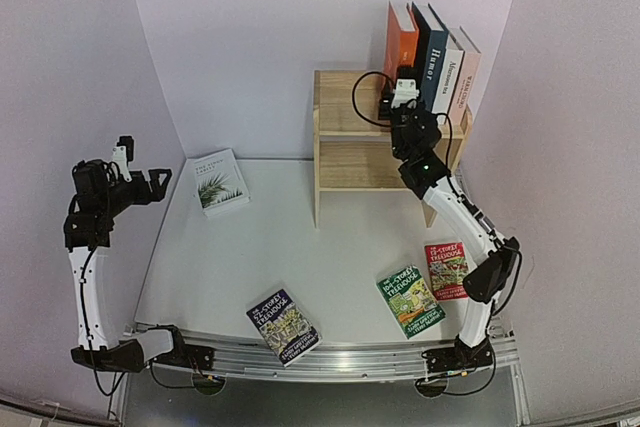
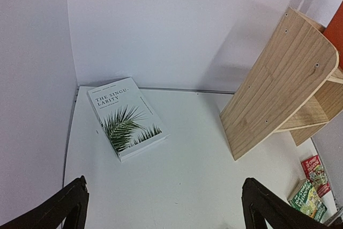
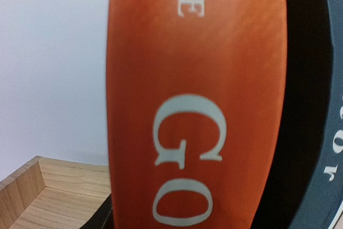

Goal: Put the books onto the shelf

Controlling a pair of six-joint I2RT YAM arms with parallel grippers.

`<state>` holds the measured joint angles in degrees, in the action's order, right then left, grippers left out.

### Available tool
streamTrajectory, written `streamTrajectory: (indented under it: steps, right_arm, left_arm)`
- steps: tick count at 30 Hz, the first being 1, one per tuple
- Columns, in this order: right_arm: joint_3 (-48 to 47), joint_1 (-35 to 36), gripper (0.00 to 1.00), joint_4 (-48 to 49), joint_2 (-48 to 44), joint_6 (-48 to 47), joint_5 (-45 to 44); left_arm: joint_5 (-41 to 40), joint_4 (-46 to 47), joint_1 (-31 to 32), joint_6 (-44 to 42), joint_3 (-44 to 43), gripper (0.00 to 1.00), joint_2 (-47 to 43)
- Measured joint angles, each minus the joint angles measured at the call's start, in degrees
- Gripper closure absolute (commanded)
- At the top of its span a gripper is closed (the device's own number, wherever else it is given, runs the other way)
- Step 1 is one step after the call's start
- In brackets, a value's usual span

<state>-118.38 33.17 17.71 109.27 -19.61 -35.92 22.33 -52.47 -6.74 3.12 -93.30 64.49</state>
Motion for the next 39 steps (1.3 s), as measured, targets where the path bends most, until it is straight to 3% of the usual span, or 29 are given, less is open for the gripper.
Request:
streamTrajectory:
  steps: [10,14,19,25,30,39]
  right_arm:
    - [5.13,0.22,0.35,-1.05,-5.42,0.83,1.72]
    - [6.44,0.86,0.36,-0.8,-8.01,0.84,1.82]
    - [8.33,1.47,0.53,-0.04,-9.78,1.01,0.8]
    - [9.78,1.55,0.45,0.29,-9.99,1.31,-0.33]
    - [9.48,1.53,0.64,0.66,-9.73,1.65,-0.48]
    - [8.12,1.62,0.87,1.64,-8.35,1.89,-3.66]
  left_arm:
    - [0.49,-0.02,0.0,0.2,0.44,0.0,0.0]
    - [0.53,-0.02,0.0,0.21,0.44,0.0,0.0]
    - [0.68,0.0,0.0,0.25,0.44,0.0,0.0]
    - [1.11,-0.02,0.0,0.23,0.46,0.0,0.0]
    - [1.31,-0.02,0.0,0.23,0.46,0.0,0.0]
    - [1.49,-0.02,0.0,0.19,0.47,0.0,-0.14]
